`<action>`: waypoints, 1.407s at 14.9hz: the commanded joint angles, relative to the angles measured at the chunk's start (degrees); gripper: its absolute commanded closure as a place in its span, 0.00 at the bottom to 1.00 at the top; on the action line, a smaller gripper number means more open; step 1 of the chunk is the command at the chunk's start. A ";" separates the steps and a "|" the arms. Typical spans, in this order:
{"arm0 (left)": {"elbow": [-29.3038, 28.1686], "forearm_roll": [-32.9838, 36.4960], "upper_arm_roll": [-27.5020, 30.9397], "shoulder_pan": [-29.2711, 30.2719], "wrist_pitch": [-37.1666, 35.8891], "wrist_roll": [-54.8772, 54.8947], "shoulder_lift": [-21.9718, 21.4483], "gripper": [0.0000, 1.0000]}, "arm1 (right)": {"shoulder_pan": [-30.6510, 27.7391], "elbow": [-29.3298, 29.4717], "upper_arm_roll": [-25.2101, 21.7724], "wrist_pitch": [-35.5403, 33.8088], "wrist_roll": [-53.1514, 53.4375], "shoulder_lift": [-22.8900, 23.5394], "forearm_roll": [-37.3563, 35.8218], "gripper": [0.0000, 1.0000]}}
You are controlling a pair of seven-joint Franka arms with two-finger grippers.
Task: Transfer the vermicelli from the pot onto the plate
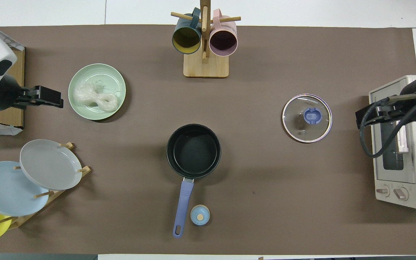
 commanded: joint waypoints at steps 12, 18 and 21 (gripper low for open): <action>3.82 3.37 -0.67 -0.28 -12.80 -2.15 -1.32 0.00 | -1.01 0.37 0.58 -0.72 1.70 -0.35 0.68 0.00; 3.37 3.28 -0.75 -0.28 -12.27 -2.15 -1.49 0.00 | -1.01 0.37 0.49 -0.64 1.70 -0.35 0.68 0.00; 3.29 3.28 -0.84 -0.19 -11.57 -2.07 -1.49 0.00 | -1.01 0.37 0.49 -0.72 1.70 -0.35 0.68 0.00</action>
